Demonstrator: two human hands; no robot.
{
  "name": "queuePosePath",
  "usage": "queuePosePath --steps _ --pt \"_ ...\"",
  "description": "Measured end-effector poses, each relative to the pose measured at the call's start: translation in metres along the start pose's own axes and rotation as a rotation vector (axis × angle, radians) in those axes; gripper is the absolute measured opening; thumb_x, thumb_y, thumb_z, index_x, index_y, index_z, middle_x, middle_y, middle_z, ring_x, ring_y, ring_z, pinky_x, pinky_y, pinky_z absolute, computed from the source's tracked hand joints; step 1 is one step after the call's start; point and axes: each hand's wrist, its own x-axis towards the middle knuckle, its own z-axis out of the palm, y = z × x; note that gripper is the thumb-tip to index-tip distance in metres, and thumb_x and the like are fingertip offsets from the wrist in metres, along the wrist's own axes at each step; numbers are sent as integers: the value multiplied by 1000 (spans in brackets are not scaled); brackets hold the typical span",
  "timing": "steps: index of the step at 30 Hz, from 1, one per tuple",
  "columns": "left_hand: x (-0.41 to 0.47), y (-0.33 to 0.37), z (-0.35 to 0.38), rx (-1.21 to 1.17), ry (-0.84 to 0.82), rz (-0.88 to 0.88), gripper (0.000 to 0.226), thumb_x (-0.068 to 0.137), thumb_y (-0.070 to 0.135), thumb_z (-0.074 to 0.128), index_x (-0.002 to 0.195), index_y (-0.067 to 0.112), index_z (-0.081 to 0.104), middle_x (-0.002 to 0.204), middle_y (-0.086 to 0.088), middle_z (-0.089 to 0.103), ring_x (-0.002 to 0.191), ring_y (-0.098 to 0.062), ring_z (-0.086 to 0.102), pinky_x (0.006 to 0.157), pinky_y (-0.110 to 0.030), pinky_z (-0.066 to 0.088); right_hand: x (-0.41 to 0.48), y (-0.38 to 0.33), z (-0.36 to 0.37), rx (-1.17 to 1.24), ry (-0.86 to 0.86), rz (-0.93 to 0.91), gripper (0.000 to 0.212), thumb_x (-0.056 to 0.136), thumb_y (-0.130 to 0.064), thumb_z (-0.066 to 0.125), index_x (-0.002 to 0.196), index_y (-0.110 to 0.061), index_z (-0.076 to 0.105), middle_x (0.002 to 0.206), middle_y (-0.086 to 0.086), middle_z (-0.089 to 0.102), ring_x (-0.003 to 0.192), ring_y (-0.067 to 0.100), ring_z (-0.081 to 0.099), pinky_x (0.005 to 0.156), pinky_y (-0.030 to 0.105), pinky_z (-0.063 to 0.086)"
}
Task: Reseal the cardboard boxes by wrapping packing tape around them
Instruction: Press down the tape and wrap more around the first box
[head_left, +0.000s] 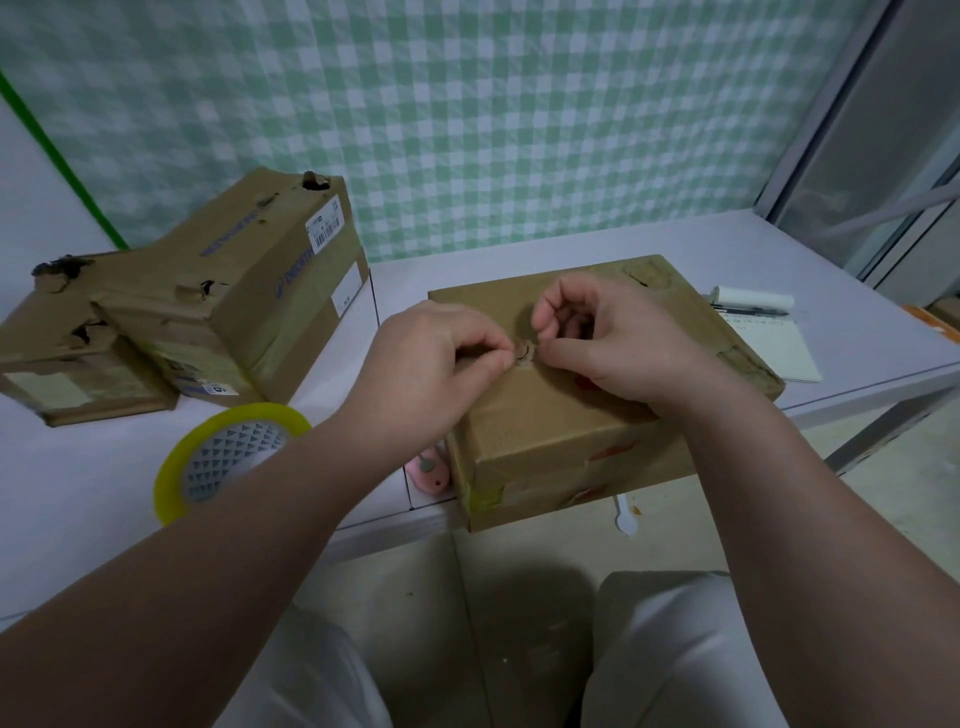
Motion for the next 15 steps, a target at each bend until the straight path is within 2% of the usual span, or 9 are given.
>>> queuePosePath --steps 2,4,9,12,15 --pt "-7 -4 0 37 -23 96 24 88 30 56 99 20 75 101 15 68 90 4 50 87 -8 31 1 0 0 -8 -2 -2 25 80 1 65 79 -23 60 76 -5 60 66 10 50 62 26 44" --pt "-13 -7 1 54 -44 136 32 90 33 49 109 19 71 111 11 67 99 -4 49 91 -12 30 1 0 0 -9 -6 -2 24 81 1 65 79 -23 60 76 -4 60 66 9 50 61 25 44" --pt "-18 -10 5 78 -88 158 39 93 35 41 120 18 65 122 8 63 113 -11 46 96 -12 30 1 -1 2 -27 -2 -18 23 83 -1 65 78 -23 60 77 -3 59 66 9 49 60 21 43" --pt "-18 -10 6 73 -101 172 41 95 34 39 123 18 63 125 6 61 118 -8 43 101 -21 31 2 0 2 -46 0 -22 23 84 -3 65 78 -24 60 77 -4 60 67 9 50 61 22 44" --pt "-21 -13 9 101 -135 159 47 96 38 33 130 16 57 133 2 57 127 -18 45 106 -34 34 3 1 2 -59 8 -31 22 83 -4 66 78 -25 61 76 -6 60 66 8 50 61 22 43"
